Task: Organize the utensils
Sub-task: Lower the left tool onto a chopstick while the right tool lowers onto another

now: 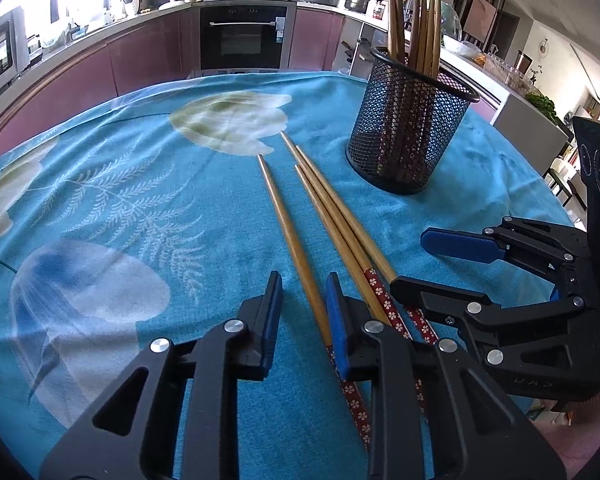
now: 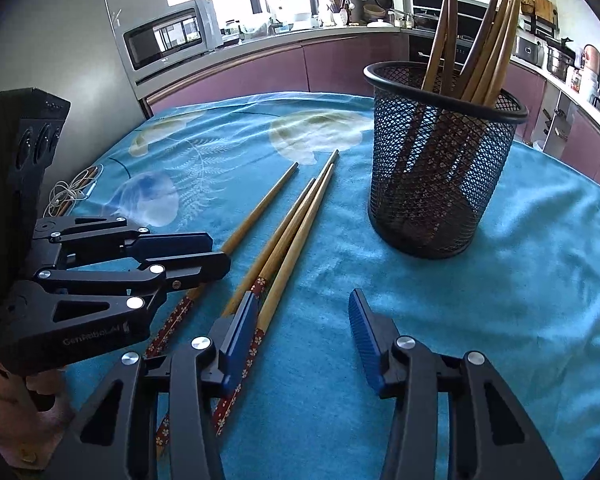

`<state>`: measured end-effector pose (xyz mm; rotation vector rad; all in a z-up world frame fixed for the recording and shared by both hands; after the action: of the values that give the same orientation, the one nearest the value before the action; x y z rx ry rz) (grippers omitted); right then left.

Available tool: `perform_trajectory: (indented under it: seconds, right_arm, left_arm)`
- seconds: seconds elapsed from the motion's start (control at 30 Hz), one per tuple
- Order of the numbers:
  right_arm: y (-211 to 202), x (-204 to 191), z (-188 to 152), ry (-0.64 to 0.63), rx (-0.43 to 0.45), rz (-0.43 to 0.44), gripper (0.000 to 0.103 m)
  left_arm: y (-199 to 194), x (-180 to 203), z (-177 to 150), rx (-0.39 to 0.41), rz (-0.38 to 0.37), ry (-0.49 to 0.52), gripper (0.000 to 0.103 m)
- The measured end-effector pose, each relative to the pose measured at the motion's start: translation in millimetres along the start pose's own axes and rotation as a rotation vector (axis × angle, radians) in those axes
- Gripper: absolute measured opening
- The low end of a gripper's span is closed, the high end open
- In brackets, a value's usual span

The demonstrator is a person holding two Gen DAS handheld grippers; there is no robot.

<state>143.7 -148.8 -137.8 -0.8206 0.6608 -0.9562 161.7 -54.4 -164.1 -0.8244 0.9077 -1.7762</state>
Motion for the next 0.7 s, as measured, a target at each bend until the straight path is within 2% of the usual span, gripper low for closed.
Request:
perform_trajectory:
  seconds: [0.2,0.53,0.7]
  right_arm:
    - [1,1,2,-0.001,-0.011,-0.016,0.037]
    - [18,-2,26,-0.016,-0.017,-0.051,0.026]
    - [18,5,28,0.028,-0.014,-0.028,0.010]
  left_arm:
    - [1,0,1,0.001,0.001,-0.004,0.023]
    - [8,0,12,0.001,0.011,-0.012,0.021]
    - [10,1,16,0.002,0.018,-0.019,0.021]
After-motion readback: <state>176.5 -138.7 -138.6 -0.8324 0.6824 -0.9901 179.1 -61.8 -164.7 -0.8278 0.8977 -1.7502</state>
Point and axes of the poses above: each gripper's, at about its wrist camera, not at the fingertips, and y roughly the way its jaws point, x to its right, z to its top, the point moved 7 cm from there along y, roughly the way its jaws point, and after that the axes turned 8 degrees about -x, right-handed, at the moved point
